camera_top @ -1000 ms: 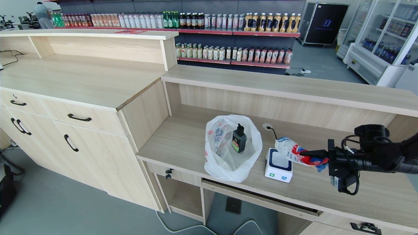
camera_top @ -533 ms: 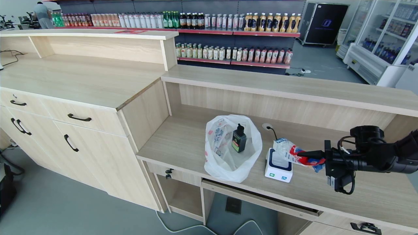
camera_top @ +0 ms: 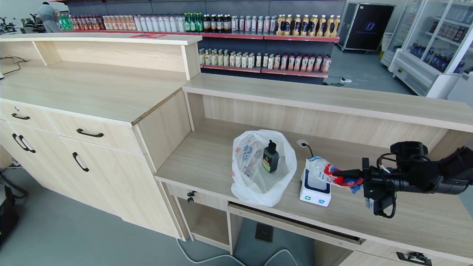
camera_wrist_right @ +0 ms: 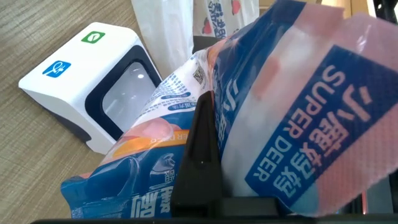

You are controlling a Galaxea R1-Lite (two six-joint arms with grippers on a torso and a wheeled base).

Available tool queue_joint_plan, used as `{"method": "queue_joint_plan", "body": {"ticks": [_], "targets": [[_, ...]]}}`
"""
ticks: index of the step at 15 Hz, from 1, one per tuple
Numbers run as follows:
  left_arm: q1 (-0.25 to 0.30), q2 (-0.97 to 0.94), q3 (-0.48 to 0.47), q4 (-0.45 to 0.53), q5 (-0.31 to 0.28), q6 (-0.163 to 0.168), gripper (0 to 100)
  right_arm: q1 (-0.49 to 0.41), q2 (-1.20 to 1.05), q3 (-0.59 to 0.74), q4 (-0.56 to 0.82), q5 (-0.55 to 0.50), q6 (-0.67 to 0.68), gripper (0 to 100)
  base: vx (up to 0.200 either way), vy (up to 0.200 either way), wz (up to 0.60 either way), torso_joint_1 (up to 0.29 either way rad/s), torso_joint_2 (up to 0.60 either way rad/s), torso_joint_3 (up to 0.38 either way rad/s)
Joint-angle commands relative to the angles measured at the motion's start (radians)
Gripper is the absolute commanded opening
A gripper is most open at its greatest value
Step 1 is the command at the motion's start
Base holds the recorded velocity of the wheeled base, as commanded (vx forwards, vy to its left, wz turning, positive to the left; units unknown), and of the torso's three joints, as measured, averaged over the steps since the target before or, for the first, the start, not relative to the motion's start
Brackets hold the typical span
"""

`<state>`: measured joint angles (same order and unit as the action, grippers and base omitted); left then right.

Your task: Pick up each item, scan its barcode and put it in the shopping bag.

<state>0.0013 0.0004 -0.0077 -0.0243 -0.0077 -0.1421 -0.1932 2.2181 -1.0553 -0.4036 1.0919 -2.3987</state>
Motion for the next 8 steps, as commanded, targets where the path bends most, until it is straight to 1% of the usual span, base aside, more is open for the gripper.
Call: {"method": "queue_joint_plan", "body": {"ticks": [1,8], "targets": [[0.0,0.0,0.0,0.0,0.0,-0.001,100,0.006,0.008,-0.011,0.0,0.0,0.0,0,0.0,0.0,0.0,0.0,0.0,0.0],[0.0,0.0,0.0,0.0,0.0,-0.001,100,0.012,-0.003,-0.018,0.006,0.0,0.015,0,0.0,0.0,0.0,0.0,0.0,0.0]]}}
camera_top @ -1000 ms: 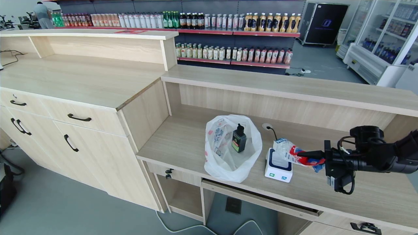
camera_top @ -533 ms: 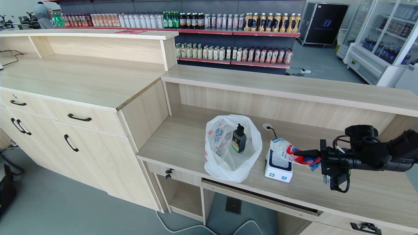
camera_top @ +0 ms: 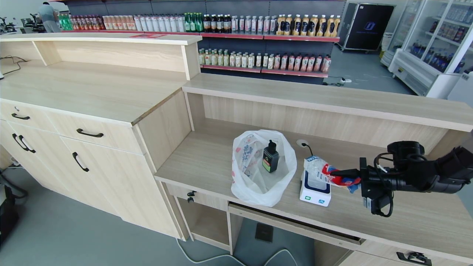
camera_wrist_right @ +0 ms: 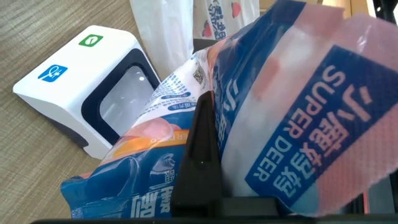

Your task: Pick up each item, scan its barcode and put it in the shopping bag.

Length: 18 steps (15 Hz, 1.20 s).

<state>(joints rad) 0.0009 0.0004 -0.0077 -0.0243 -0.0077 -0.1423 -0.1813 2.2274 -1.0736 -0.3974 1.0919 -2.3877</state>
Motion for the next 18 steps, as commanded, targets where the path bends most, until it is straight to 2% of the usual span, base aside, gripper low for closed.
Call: {"method": "queue_joint_plan", "body": {"ticks": [1,4,6,8,9,10,11,13,14,15,17,18], "targets": [[0.001,0.0,0.0,0.0,0.0,0.0,100,-0.001,-0.031,0.003,0.0,0.0,0.019,0,0.0,0.0,0.0,0.0,0.0,0.0],[0.001,0.0,0.0,0.0,0.0,0.0,100,-0.133,-0.333,0.19,0.031,-0.018,0.297,0,0.0,0.0,0.0,0.0,0.0,0.0],[0.001,0.0,0.0,0.0,0.0,0.0,100,-0.19,-0.519,0.227,0.083,-0.018,0.599,0,0.0,0.0,0.0,0.0,0.0,0.0],[0.001,0.0,0.0,0.0,0.0,0.0,100,-0.259,-0.649,0.227,0.083,-0.043,0.964,0,0.0,0.0,0.0,0.0,0.0,0.0],[0.001,0.0,0.0,0.0,0.0,0.0,100,-0.325,-0.693,0.228,0.085,-0.098,1.139,0,0.0,0.0,0.0,0.0,0.0,0.0],[0.001,0.0,0.0,0.0,0.0,0.0,100,-0.345,-0.707,0.23,0.086,-0.124,1.193,0,0.0,0.0,0.0,0.0,0.0,0.0],[0.001,0.0,0.0,0.0,0.0,0.0,100,-0.402,-0.729,0.242,0.089,-0.267,1.374,0,0.0,0.0,0.0,0.0,0.0,0.0],[0.001,0.0,0.0,0.0,0.0,0.0,100,-0.435,-0.744,0.247,0.091,-0.365,1.51,0,0.0,0.0,0.0,0.0,0.0,0.0],[0.001,0.0,0.0,0.0,0.0,0.0,100,-0.438,-0.772,0.265,0.086,-0.434,1.639,0,0.0,0.0,0.0,0.0,0.0,0.0],[0.001,0.0,0.0,0.0,0.0,0.0,100,-0.46,-0.795,0.273,0.085,-0.457,1.684,0,0.0,0.0,0.0,0.0,0.0,0.0],[0.001,0.0,0.0,0.0,0.0,0.0,100,-0.53,-0.815,0.311,0.083,-0.455,1.685,0,0.0,0.0,0.0,0.0,0.0,0.0],[0.001,0.0,0.0,0.0,0.0,0.0,100,-0.535,-0.816,0.311,0.081,-0.457,1.685,0,0.0,0.0,0.0,0.0,0.0,0.0]]}}
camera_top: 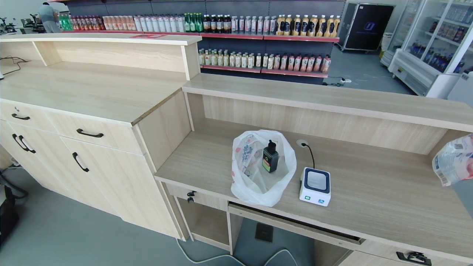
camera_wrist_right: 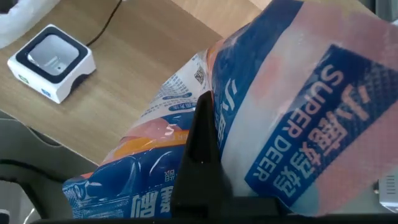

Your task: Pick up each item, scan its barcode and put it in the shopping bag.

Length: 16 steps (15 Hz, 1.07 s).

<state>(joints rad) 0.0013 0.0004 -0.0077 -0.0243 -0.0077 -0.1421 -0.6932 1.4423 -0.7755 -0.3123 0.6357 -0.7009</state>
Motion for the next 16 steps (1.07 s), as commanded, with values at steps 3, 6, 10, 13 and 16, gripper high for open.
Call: {"method": "queue_joint_plan", "body": {"ticks": [3,6,10,13,16], "targets": [[0.0,0.0,0.0,0.0,0.0,-0.001,100,0.024,-0.059,0.01,-0.071,-0.014,0.041,0,0.0,0.0,0.6,0.001,0.0,0.004],[0.0,0.0,0.0,0.0,0.0,-0.001,100,0.291,-0.074,-0.001,-0.205,-0.263,0.247,0,0.0,0.0,0.6,0.002,0.0,0.005],[0.0,0.0,0.0,0.0,0.0,-0.001,100,0.547,-0.043,0.056,-0.217,-0.426,0.374,0,0.0,0.0,0.3,0.0,0.0,0.005],[0.0,0.0,0.0,0.0,0.0,-0.001,100,0.62,0.079,0.127,-0.211,-0.424,0.477,0,0.0,0.0,0.0,0.0,0.0,0.0],[0.0,0.0,0.0,0.0,0.0,-0.001,100,0.658,0.174,0.101,-0.226,-0.392,0.577,0,0.0,0.0,0.0,0.0,0.0,0.0]]}}
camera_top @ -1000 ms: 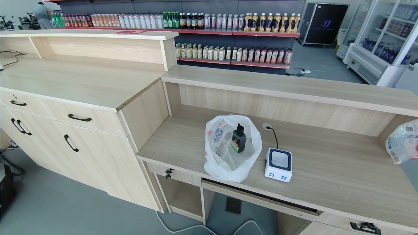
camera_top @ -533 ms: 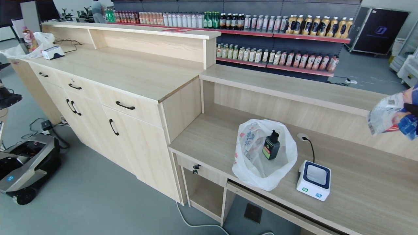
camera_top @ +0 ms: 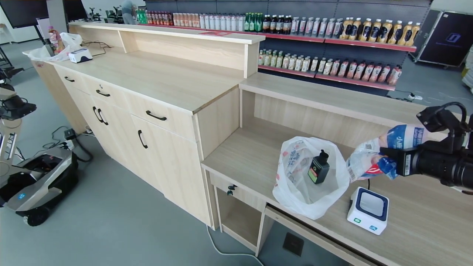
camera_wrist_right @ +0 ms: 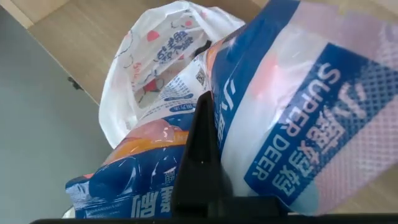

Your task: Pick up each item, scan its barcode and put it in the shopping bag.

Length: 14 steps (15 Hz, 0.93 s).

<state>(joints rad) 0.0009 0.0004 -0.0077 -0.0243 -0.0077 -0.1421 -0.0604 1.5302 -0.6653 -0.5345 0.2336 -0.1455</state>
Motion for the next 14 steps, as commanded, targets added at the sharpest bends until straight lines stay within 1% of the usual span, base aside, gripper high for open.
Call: {"method": "queue_joint_plan", "body": {"ticks": [1,3,7,8,10,14], "targets": [[0.001,0.0,0.0,0.0,0.0,-0.001,100,0.028,0.102,-0.01,-0.005,0.053,0.024,0,0.0,0.0,0.0,0.0,0.0,0.0],[0.001,0.0,0.0,0.0,0.0,-0.001,100,0.03,0.151,-0.013,-0.01,0.135,0.023,0,0.0,0.0,0.0,0.0,0.0,0.0],[0.001,0.0,0.0,0.0,0.0,-0.001,100,0.04,0.268,-0.019,-0.111,0.15,0.017,0,0.0,0.0,0.0,0.0,0.0,0.0],[0.001,0.0,0.0,0.0,0.0,-0.001,100,0.047,0.306,-0.019,-0.165,0.154,0.017,0,0.0,0.0,0.0,0.0,0.0,0.0],[0.001,0.0,0.0,0.0,0.0,-0.001,100,0.048,0.357,-0.022,-0.2,0.197,0.015,0,0.0,0.0,0.0,0.0,0.0,0.0],[0.001,0.0,0.0,0.0,0.0,-0.001,100,0.056,0.444,-0.062,-0.252,0.219,-0.009,0,0.0,0.0,0.0,0.0,0.0,0.0]]}}
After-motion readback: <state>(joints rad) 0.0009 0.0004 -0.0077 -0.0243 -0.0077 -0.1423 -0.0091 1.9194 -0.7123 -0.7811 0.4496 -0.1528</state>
